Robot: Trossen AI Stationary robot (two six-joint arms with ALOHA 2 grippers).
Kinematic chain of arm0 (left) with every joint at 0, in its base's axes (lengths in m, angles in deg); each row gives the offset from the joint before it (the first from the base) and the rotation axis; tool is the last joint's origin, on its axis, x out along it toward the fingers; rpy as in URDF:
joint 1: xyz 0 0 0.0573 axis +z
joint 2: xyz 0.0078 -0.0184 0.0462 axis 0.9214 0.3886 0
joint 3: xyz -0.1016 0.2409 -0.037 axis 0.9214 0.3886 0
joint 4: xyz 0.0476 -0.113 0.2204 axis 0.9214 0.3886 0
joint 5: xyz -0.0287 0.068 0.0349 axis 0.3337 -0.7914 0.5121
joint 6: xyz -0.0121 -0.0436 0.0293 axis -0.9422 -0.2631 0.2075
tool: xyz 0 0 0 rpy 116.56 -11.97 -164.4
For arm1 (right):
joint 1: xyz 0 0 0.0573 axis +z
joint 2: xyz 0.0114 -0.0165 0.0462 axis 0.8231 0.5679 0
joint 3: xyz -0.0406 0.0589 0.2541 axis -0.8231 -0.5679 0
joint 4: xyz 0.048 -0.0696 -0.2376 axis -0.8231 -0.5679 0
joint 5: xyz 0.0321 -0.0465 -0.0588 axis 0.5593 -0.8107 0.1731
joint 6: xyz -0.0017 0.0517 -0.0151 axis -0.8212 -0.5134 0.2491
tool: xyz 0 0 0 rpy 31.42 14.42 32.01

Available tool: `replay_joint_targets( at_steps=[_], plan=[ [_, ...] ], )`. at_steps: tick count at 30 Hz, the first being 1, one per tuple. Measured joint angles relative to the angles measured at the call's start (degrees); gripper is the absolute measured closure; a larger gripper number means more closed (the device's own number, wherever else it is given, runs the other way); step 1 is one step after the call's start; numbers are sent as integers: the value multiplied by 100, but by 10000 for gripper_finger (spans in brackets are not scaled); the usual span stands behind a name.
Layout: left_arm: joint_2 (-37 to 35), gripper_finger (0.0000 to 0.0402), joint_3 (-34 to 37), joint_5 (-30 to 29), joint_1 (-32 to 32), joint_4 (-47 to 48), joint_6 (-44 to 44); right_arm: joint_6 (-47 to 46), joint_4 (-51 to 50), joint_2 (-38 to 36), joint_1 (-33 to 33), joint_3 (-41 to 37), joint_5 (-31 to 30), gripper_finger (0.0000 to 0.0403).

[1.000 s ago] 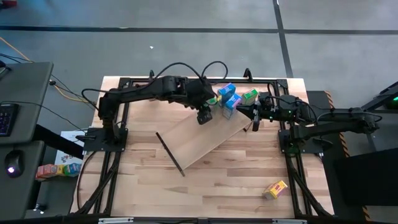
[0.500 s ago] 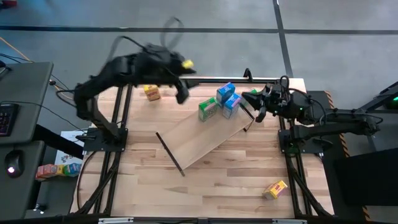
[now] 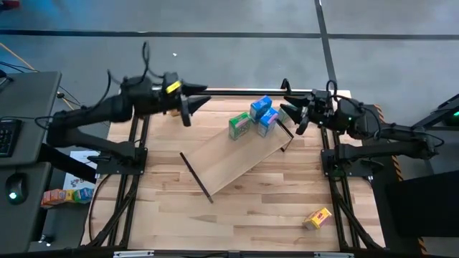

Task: Stack cereal on shelf
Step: Put the green cereal box on the shelf aligned with the other green cereal box

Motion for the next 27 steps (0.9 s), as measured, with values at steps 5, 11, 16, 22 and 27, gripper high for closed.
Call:
replay_joint_targets(
  at_steps=[5,11,16,22,27],
  plan=[
    [-807,211,1641,-178,0,-1690,-397,-249,-736,19,-77,316,-227,206],
    [-1270,211,2113,-478,2,-1928,-510,-2099,-3692,598,-939,1690,-1295,205],
    [-1385,211,2113,-500,85,-1954,-297,-3319,-6011,1445,-1883,2535,-1183,205],
    [-1388,211,2113,-315,155,-1915,-302,-4908,-6763,2160,-2330,2072,-888,205],
    [-1386,211,2113,-179,155,-1872,-302,-5876,-5946,2509,-2509,1619,-846,205]
  ],
)
